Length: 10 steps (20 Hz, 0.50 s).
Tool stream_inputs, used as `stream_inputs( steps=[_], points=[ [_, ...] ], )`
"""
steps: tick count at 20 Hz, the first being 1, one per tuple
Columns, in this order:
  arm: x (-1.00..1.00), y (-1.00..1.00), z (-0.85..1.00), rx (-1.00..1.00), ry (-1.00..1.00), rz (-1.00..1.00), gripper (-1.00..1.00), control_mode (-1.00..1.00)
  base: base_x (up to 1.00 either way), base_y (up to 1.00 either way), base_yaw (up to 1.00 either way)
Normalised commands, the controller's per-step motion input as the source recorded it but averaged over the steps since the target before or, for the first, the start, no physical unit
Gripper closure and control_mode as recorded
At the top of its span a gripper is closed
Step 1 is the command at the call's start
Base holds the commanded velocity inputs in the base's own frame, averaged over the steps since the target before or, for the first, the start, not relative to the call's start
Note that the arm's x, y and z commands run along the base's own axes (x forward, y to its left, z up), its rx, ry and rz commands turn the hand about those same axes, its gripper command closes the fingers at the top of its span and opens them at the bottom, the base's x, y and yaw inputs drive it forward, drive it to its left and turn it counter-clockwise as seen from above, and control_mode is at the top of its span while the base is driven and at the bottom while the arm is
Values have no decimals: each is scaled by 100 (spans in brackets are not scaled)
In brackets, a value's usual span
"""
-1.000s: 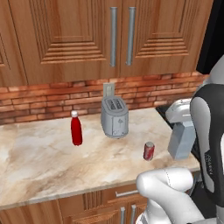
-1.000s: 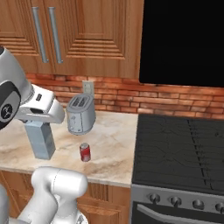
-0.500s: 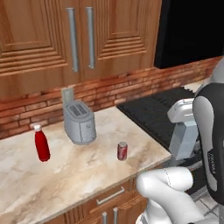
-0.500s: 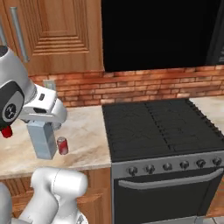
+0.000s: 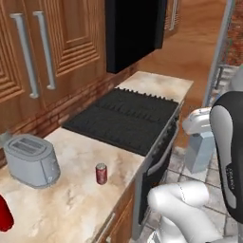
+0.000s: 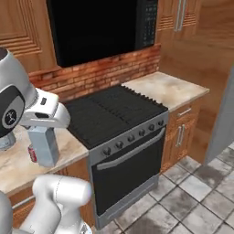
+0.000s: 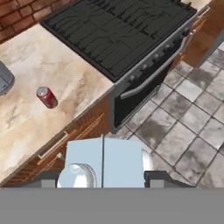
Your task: Move the drinks to the dining counter.
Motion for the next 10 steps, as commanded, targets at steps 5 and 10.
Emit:
stream_inputs(
  steps=[5,10],
  points=[
    [0,0,0,0,0,0,100,100,0,0,-96],
    [0,0,0,0,0,0,100,100,0,14,-99]
  ],
)
